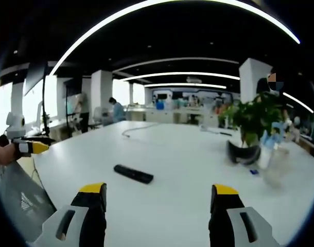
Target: Press the specified remote control buttons in sequence, fully releasing each button before pressing the next.
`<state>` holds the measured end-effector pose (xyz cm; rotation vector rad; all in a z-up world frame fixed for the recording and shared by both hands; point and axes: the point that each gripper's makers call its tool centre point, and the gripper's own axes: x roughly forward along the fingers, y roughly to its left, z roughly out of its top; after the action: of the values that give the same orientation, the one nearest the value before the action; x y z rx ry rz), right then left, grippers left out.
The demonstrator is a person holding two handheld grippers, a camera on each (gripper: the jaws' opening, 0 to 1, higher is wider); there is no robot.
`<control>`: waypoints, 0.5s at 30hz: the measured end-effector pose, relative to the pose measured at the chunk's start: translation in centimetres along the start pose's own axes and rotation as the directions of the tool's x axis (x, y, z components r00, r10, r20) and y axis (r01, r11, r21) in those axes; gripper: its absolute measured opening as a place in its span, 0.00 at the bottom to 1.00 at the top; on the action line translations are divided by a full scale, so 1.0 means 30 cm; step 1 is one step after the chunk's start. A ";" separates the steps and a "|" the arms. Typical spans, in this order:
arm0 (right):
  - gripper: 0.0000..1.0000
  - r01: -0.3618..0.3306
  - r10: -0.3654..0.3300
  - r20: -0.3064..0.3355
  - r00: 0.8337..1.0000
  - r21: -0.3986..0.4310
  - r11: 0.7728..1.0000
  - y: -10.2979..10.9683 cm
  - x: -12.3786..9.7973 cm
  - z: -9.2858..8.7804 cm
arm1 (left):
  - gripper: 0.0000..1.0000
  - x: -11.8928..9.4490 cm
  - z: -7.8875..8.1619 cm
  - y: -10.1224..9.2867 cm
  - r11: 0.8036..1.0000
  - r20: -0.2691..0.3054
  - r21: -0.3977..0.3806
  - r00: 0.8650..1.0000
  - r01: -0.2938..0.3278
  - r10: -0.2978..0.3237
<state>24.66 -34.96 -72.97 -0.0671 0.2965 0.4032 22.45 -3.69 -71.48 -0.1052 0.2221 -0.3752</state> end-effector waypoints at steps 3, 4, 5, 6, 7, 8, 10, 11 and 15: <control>0.82 0.002 -0.002 0.003 1.000 -0.001 1.000 -0.001 -0.001 0.002 | 0.90 0.009 -0.016 -0.003 1.000 -0.029 0.016 1.000 -0.003 0.004; 0.82 0.003 -0.003 0.006 1.000 0.001 1.000 -0.002 -0.001 0.004 | 0.90 0.011 -0.022 -0.003 1.000 -0.039 0.028 0.999 -0.006 0.007; 0.82 0.004 -0.004 0.007 1.000 0.002 1.000 -0.003 -0.002 0.005 | 0.91 0.016 -0.029 -0.008 0.999 -0.051 0.034 0.999 -0.001 0.002; 0.82 0.006 -0.006 0.008 1.000 0.004 1.000 -0.005 -0.002 0.006 | 0.91 0.017 -0.031 -0.009 0.999 -0.055 0.035 0.998 0.001 0.001; 0.82 0.008 -0.008 0.010 1.000 0.005 1.000 -0.006 -0.003 0.007 | 0.91 0.020 -0.037 -0.011 0.999 -0.065 0.034 0.998 0.005 -0.003; 0.82 0.008 -0.008 0.012 1.000 0.008 1.000 -0.007 -0.003 0.008 | 0.91 0.020 -0.040 -0.012 0.999 -0.070 0.032 0.997 0.009 -0.007; 0.82 0.009 -0.010 0.016 1.000 0.011 1.000 -0.009 -0.004 0.010 | 0.92 0.022 -0.046 -0.011 1.000 -0.082 0.026 0.997 0.010 -0.008; 0.82 0.011 -0.011 0.017 1.000 0.012 1.000 -0.010 -0.004 0.010 | 0.92 0.022 -0.047 -0.011 1.000 -0.085 0.022 0.996 0.008 -0.007; 0.82 0.015 -0.015 0.022 1.000 0.017 1.000 -0.011 -0.004 0.015 | 0.92 0.021 -0.046 -0.007 1.000 -0.084 0.015 0.996 0.003 -0.002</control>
<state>24.81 -35.25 -72.52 -0.0485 0.2771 0.3865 22.63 -4.20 -72.92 -0.0752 0.3021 -0.3843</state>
